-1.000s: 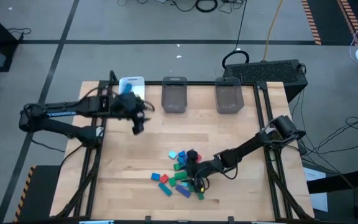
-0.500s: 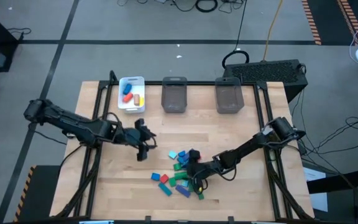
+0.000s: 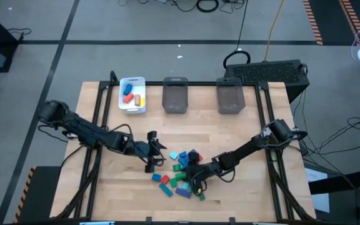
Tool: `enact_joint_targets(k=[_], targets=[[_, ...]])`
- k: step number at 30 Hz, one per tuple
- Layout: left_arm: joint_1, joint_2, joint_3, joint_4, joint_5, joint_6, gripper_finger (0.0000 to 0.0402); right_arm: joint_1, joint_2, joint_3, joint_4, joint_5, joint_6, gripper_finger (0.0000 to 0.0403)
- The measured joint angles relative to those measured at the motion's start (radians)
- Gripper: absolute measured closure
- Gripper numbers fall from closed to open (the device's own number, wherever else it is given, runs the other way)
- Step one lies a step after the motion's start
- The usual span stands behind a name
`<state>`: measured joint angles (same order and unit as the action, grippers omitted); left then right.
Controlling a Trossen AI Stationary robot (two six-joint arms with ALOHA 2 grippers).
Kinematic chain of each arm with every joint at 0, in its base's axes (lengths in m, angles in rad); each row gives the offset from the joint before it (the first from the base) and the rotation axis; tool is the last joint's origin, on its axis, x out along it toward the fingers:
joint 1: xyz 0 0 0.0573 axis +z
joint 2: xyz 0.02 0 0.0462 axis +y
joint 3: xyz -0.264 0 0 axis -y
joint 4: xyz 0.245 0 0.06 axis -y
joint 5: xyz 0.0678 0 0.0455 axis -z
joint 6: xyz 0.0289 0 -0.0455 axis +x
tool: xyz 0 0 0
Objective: Sort blocks by size
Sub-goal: Put the green cylindrical block into the white bin
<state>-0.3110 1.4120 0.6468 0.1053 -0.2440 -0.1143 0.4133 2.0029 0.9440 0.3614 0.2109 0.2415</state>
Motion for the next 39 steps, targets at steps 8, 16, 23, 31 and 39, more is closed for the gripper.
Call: enact_joint_targets(k=[8,16,23,31,39], targets=[[-0.024,0.045,0.000,0.046,0.012,0.024,0.0162,-0.001,0.000,0.001,-0.024,0.000,0.000,0.0282],[-0.033,0.096,0.000,0.078,0.049,0.076,0.0162,-0.004,-0.050,-0.005,-0.052,-0.009,-0.051,0.0283],[-0.046,0.106,0.000,0.176,0.049,0.231,0.0162,-0.038,-0.137,-0.005,-0.054,-0.001,-0.077,0.0286],[-0.095,0.106,0.000,0.198,0.017,0.538,0.0162,-0.096,-0.203,-0.005,-0.048,-0.058,-0.071,0.0285],[-0.100,0.106,0.001,0.286,-0.041,0.629,0.0162,-0.154,-0.210,-0.005,0.033,-0.246,-0.015,0.0283]])
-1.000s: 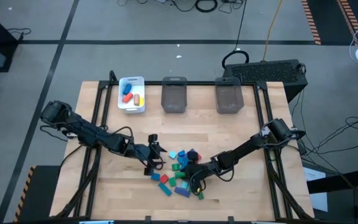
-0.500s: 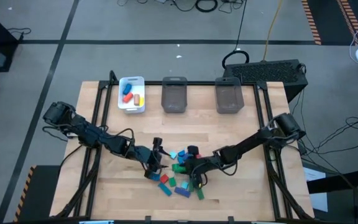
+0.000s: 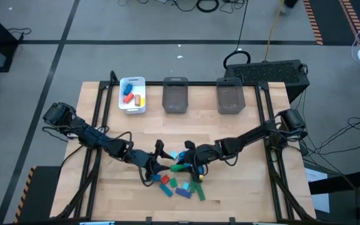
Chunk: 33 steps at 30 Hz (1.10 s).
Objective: Sort blocks by size
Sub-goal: Put the green cylindrical block into the white bin
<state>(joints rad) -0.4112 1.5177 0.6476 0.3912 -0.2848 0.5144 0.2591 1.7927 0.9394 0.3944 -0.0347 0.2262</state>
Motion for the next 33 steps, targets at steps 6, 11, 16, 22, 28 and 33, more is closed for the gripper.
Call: enact_joint_targets(k=[6,11,16,22,28,33], targets=[[-0.005,0.000,0.000,0.008,0.043,0.020,0.0162,-0.019,0.000,0.000,0.024,-0.010,0.001,0.0283],[-0.010,-0.001,0.002,0.023,0.045,0.017,0.0162,-0.033,0.000,0.001,0.090,-0.038,0.006,0.0283],[-0.010,-0.001,0.002,0.047,0.019,-0.004,0.0162,-0.043,0.000,0.001,0.105,-0.066,0.017,0.0283],[-0.010,-0.001,0.002,0.099,-0.007,-0.010,0.0163,-0.050,0.000,0.001,0.114,-0.069,0.023,0.0282],[-0.010,0.000,0.002,0.091,-0.022,-0.011,0.0202,-0.051,-0.001,0.002,0.123,-0.069,0.023,0.0282],[-0.010,0.000,0.002,0.093,-0.028,-0.014,0.0254,-0.051,-0.001,0.002,0.132,-0.066,0.024,0.0282]])
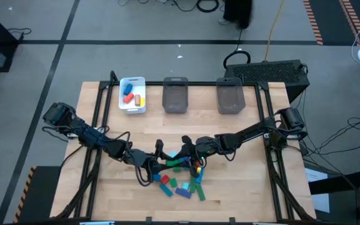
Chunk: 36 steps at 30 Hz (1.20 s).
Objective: Sort blocks by size
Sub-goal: Put the green cylindrical block into the white bin
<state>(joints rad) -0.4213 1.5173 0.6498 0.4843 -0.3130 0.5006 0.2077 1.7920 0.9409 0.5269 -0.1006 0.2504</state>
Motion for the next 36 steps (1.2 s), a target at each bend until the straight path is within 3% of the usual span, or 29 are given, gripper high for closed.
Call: enact_joint_targets(k=[7,12,18,23,30,36], targets=[[-0.001,-0.014,0.000,-0.003,-0.021,0.002,0.0262,-0.010,-0.001,0.000,0.004,0.000,0.023,0.0274],[-0.001,-0.085,0.000,-0.090,-0.185,0.002,0.0262,-0.019,-0.003,0.003,0.002,0.090,0.031,0.0230],[0.005,-0.241,0.000,-0.253,-0.347,-0.089,0.0262,-0.015,-0.002,0.000,-0.066,0.316,0.029,0.0178],[0.020,-0.390,0.000,-0.399,-0.507,-0.132,0.0262,-0.015,-0.001,0.000,-0.080,0.336,0.026,0.0171],[0.143,-0.564,0.000,-0.578,-0.604,-0.252,0.0262,-0.016,-0.001,0.000,-0.128,0.334,0.042,0.0178],[0.326,-0.602,0.000,-0.745,-0.613,-0.431,0.0262,0.012,-0.001,0.000,-0.182,0.334,0.045,0.0179]])
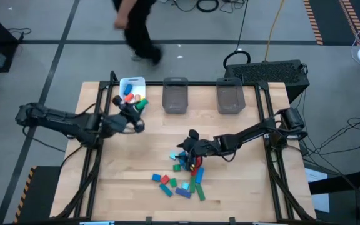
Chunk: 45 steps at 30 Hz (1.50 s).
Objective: Sort blocks by size
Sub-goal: Put the green cylindrical block into the white bin
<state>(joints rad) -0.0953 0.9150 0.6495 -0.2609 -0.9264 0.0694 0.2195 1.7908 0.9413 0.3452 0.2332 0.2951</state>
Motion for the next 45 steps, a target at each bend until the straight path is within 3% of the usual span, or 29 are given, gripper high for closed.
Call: enact_joint_targets(k=[4,9,18,29,33,45], targets=[[0.146,0.007,0.000,-0.084,0.006,-0.159,0.0262,0.022,0.000,0.000,-0.004,0.000,0.000,0.0179],[0.308,0.014,-0.014,-0.102,0.095,-0.220,0.0256,0.031,0.000,0.000,-0.026,0.001,0.000,0.0179],[0.575,0.063,-0.024,-0.084,0.310,-0.218,0.0252,0.031,0.000,0.000,-0.038,0.002,0.000,0.0179],[0.857,0.300,-0.015,-0.004,0.601,-0.159,0.0251,0.031,0.000,0.000,-0.050,0.001,-0.003,0.0179],[0.934,0.372,0.010,0.000,0.661,-0.137,0.0250,0.031,0.000,0.000,-0.062,0.000,-0.004,0.0179],[1.037,0.471,0.027,0.052,0.689,-0.115,0.0247,0.031,0.000,0.000,-0.070,0.000,-0.003,0.0179]])
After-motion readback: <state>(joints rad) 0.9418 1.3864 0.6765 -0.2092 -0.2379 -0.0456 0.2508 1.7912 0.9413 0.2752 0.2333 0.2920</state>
